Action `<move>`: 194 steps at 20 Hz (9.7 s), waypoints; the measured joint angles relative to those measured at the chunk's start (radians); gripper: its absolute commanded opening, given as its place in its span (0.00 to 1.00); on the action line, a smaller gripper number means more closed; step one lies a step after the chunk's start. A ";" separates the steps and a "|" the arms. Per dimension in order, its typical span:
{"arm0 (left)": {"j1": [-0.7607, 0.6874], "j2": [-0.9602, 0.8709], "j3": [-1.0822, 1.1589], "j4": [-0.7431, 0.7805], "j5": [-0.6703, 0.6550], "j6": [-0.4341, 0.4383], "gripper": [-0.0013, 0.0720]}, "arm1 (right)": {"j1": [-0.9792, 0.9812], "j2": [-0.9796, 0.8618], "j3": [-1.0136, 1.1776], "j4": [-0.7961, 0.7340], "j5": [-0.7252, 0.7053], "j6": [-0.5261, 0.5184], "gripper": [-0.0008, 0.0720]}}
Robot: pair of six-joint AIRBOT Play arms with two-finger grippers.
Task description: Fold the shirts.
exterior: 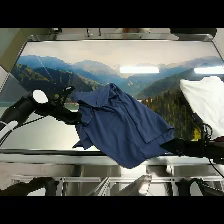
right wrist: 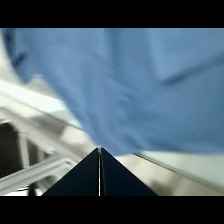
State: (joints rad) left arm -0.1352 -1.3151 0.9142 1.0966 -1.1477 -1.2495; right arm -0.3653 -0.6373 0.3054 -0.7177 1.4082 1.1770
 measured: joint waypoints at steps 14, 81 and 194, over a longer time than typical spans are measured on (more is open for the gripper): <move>0.545 0.128 0.004 -0.154 -0.140 0.151 0.05 | 0.001 -0.281 -0.007 -0.166 -0.225 0.179 0.77; 0.584 -0.005 -0.112 -0.310 -0.132 0.133 0.95 | -0.097 -0.813 0.548 -0.034 -0.227 -0.114 0.44; 0.971 0.288 1.059 -1.217 -0.481 0.165 0.05 | -0.453 -0.015 1.143 0.607 -0.175 -0.270 0.03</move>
State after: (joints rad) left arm 0.8360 -1.0275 1.9736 -0.1207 -1.6283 -1.0847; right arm -0.8185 -0.6525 1.4487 -0.1108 1.2327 0.9070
